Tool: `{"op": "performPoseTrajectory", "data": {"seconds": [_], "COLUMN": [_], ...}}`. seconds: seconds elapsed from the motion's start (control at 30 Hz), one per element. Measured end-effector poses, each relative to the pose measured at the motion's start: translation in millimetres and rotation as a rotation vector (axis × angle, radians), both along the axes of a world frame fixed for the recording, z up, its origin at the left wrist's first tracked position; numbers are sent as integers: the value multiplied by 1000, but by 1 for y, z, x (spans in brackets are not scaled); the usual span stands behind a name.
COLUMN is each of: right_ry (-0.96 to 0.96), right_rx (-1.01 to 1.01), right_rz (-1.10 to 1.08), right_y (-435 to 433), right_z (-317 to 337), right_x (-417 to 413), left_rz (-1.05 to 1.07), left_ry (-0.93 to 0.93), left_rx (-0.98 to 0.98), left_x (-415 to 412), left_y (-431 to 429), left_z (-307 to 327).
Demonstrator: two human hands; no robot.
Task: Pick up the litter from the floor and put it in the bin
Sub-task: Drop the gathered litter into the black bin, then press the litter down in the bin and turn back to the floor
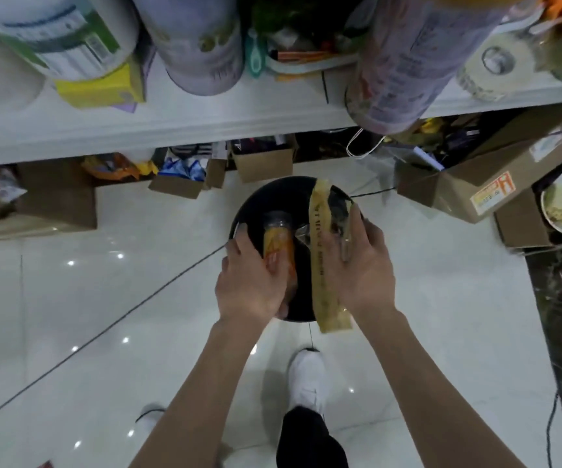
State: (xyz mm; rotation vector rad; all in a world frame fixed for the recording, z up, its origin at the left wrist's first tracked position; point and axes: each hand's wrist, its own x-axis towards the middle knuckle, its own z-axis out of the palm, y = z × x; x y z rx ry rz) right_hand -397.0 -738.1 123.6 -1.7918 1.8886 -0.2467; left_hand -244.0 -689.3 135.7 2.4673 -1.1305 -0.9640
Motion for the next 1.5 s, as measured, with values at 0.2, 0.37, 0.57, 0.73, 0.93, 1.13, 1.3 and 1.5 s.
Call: {"op": "performPoseTrajectory", "data": {"seconds": [0.2, 0.37, 0.57, 0.73, 0.93, 1.13, 1.3, 1.5], "right_ry": [85, 73, 114, 90, 82, 31, -27, -35], "right_rx": [-36, -86, -92, -59, -87, -72, -69, -51], "right_rz": [91, 190, 395, 572, 814, 1014, 1173, 1345], "right_y": [2, 9, 30, 74, 163, 280, 392, 509], "right_z": [6, 19, 31, 45, 82, 114, 125, 116], "right_x": [6, 36, 93, 159, 258, 379, 467, 537], "left_rz": [-60, -22, 91, 297, 482, 735, 951, 1122], "left_ry": [-21, 25, -49, -79, -145, -180, -175, -206], "left_rx": [-46, -115, -174, -129, -142, -127, -104, -4], "left_x": [30, 58, 106, 154, 217, 286, 328, 361], "left_y": [16, 44, 95, 170, 300, 453, 579, 699], "left_z": [8, 20, 29, 42, 67, 91, 102, 91]}}
